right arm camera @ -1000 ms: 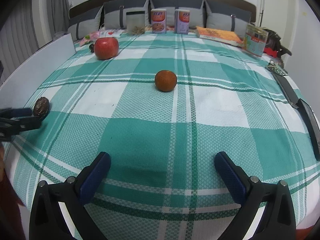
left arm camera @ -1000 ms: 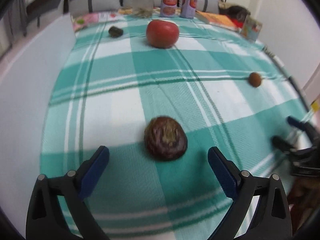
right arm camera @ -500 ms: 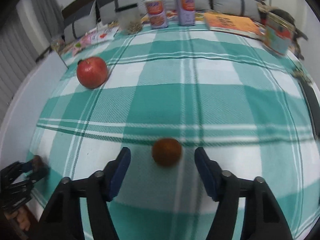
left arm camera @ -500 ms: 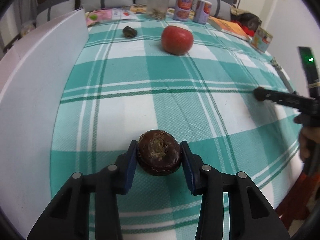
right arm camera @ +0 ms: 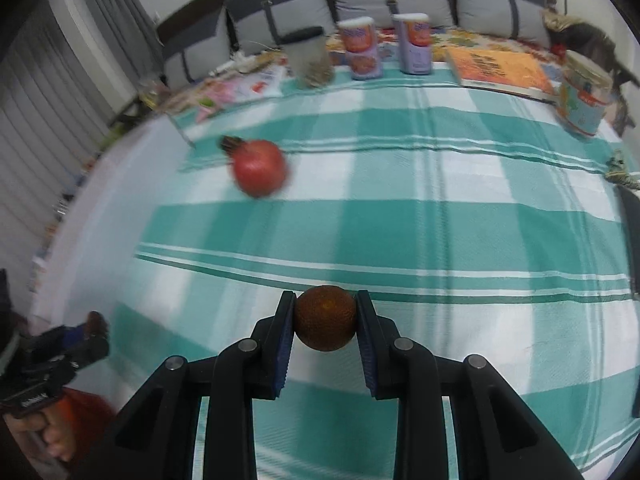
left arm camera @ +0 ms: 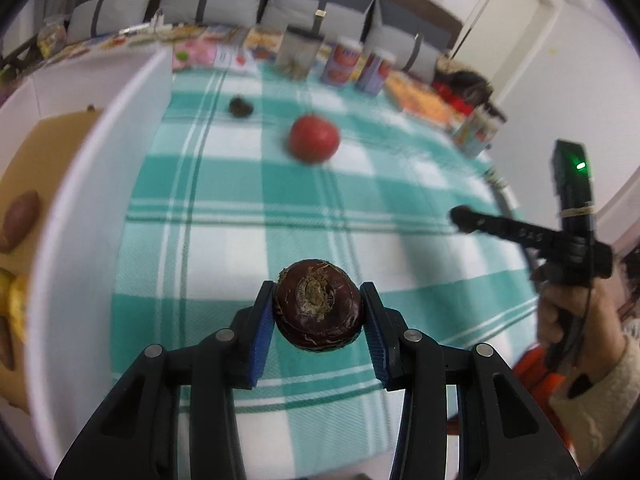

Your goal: Organize fruits

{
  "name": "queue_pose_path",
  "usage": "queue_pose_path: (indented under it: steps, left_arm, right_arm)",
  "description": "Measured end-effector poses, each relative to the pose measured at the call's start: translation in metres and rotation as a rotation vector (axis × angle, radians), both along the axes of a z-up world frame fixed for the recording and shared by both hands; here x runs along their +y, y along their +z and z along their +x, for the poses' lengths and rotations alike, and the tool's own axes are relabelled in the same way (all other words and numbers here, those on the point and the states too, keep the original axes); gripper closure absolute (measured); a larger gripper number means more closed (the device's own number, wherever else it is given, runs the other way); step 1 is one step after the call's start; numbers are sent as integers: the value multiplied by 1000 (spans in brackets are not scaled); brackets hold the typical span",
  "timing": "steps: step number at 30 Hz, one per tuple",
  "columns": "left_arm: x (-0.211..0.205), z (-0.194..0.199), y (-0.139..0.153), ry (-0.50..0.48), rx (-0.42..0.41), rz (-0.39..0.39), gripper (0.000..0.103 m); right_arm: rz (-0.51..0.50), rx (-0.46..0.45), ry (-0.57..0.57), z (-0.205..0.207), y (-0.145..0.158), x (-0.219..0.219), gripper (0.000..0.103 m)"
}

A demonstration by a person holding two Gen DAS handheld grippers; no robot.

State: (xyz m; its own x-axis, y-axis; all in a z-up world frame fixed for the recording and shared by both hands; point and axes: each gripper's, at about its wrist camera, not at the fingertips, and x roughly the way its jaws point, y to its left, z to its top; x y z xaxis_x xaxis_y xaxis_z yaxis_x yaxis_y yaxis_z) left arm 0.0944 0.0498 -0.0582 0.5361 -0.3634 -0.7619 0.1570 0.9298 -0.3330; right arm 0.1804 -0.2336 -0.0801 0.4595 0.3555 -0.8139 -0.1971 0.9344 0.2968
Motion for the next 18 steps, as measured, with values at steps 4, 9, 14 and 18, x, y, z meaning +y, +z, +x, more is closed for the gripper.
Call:
queue_pose_path:
  steps: [4,9,14,18]
  left_arm:
    - [33,-11,39,31,-54,-22,61]
    - [95,-24,66,122,-93,10,61]
    - [169,-34,61,263,-69,65,61]
    - [220,-40,42,358,-5,79,61]
  right_arm:
    - [103,9,56,-3,26,28,74]
    - [209,32,156,-9,51,83,74]
    - [257,45,282,-19,68,147,74]
    - [310,79,397,-30,79,211,74]
